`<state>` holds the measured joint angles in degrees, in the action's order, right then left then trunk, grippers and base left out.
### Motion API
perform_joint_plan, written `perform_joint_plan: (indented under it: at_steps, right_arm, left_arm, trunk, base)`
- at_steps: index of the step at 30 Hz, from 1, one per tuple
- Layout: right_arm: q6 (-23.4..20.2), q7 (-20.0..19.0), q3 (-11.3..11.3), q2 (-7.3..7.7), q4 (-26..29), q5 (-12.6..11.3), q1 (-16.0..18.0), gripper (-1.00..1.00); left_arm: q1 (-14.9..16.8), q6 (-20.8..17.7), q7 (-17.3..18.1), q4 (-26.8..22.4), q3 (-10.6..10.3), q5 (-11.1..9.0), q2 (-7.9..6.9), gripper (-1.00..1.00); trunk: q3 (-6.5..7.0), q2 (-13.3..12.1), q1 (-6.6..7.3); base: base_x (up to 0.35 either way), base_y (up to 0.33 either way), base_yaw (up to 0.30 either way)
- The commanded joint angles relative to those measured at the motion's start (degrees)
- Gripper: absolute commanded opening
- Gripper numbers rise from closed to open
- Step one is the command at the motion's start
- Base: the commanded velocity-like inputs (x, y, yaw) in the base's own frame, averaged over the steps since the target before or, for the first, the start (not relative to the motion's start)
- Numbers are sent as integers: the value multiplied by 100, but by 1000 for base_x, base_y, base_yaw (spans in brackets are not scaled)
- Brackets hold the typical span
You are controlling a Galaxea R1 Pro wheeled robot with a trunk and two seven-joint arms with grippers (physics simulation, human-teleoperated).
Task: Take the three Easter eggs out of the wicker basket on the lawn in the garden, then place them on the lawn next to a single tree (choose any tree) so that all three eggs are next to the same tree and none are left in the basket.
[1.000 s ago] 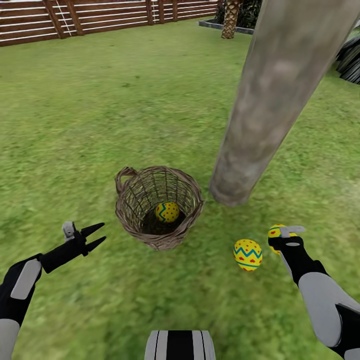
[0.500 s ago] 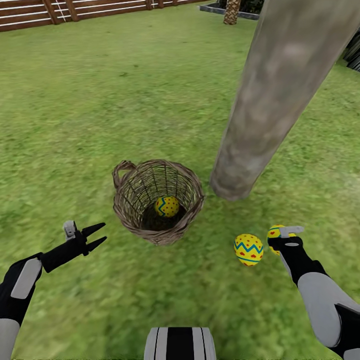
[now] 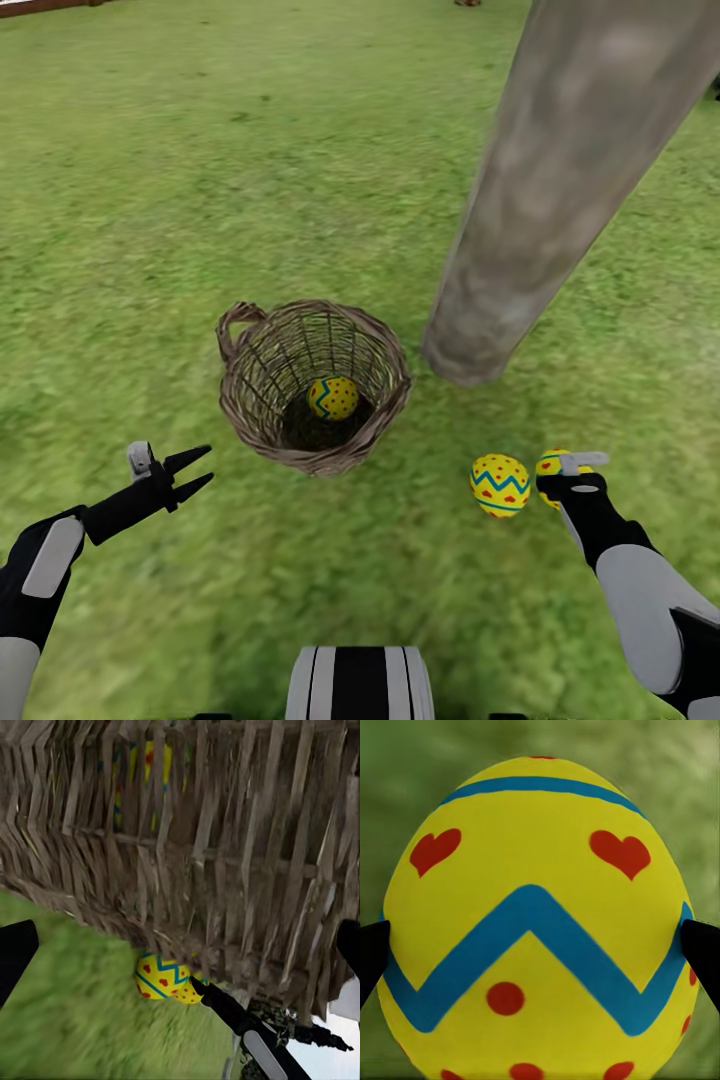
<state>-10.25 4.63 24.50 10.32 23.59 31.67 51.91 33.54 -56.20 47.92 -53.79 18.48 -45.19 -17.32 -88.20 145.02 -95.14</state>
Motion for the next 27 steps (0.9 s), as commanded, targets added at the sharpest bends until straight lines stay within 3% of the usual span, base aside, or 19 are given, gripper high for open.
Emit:
perform_joint_plan:
  at_steps: [1, 22, 27]
  right_arm:
    - [-21, -8, 20, -4, 5, 41, 3, -100]
    - [-21, -22, 29, 13, 5, 41, 3, -100]
    - [-21, -30, 29, 14, 5, 41, 3, -100]
  left_arm:
    - [3, -23, 24, 6, 7, 10, 0, 100]
    - [3, -23, 18, 19, 0, 10, 14, 100]
    - [3, -14, 48, 52, 23, -16, 9, 100]
  trunk:
    - [-26, 3, -1]
    - [-491, 31, -55]
    - [-491, 31, -55]
  base:
    - [0, 0, 0]
    - [0, 0, 0]
    - [0, 0, 0]
